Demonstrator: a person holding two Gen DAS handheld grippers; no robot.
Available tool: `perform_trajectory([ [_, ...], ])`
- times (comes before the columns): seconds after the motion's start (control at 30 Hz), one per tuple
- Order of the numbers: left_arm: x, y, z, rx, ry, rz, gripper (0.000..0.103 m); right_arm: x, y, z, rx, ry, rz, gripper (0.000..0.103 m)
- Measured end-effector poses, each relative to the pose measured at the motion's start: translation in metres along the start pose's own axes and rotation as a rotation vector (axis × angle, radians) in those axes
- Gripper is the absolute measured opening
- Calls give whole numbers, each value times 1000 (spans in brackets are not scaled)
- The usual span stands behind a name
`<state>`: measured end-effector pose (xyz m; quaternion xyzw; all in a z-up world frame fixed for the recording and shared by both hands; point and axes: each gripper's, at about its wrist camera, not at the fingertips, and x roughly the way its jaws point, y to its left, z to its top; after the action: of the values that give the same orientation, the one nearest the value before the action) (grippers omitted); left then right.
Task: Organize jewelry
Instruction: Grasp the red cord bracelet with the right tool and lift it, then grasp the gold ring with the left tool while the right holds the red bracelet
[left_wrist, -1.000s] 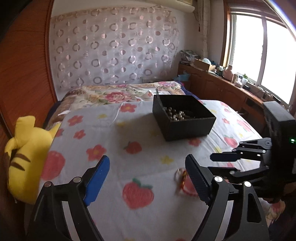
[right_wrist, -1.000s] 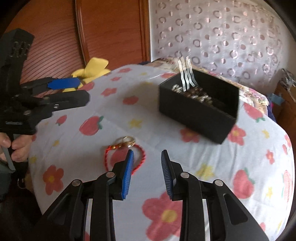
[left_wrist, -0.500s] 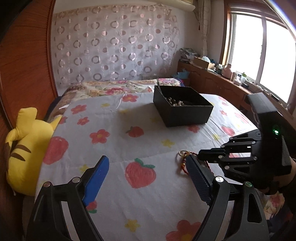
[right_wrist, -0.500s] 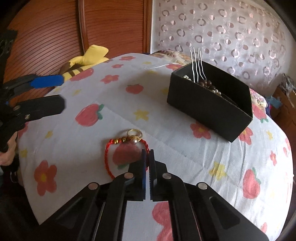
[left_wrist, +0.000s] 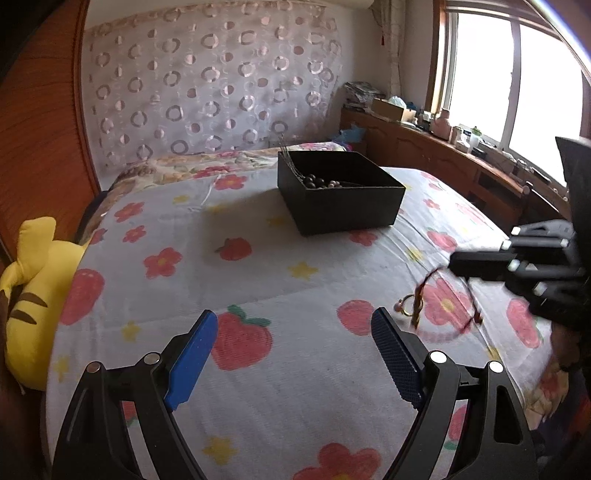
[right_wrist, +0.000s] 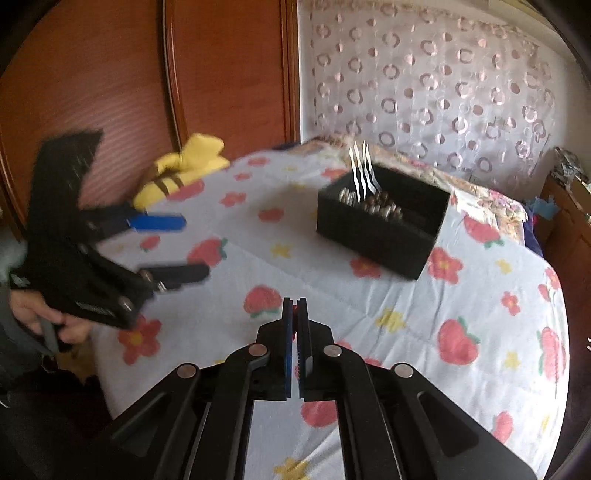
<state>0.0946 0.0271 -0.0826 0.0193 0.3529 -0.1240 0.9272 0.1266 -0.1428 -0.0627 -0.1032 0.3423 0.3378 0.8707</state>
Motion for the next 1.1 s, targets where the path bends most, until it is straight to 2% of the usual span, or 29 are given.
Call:
perform_trajectory([
  [0.17,1,-5,1,6,4,-9,82,-17,-5,11,-14,-30,-26,3],
  [0.43,12,-27,2,45,35,-57,82,-26,-25,5,14,-33,-82,3],
  [0.67,31,-70,4,146,77,-109,81,-34,-46,-9,59,-31,-116,3],
  [0.73,36,-78,4,172,88,-113,77,-36,-50,-12,68,-31,-123,3],
  [0.83,44,-87,4,189,114,-116,64,-38,-56,-18,81,-30,-128,3],
  [0.97,52,-89,5,188,134,-110,58,-37,-60,-24,92,-26,-129,3],
  [1.1,59,-94,5,198,153,-99,41,-33,-61,-28,95,-19,-128,3],
])
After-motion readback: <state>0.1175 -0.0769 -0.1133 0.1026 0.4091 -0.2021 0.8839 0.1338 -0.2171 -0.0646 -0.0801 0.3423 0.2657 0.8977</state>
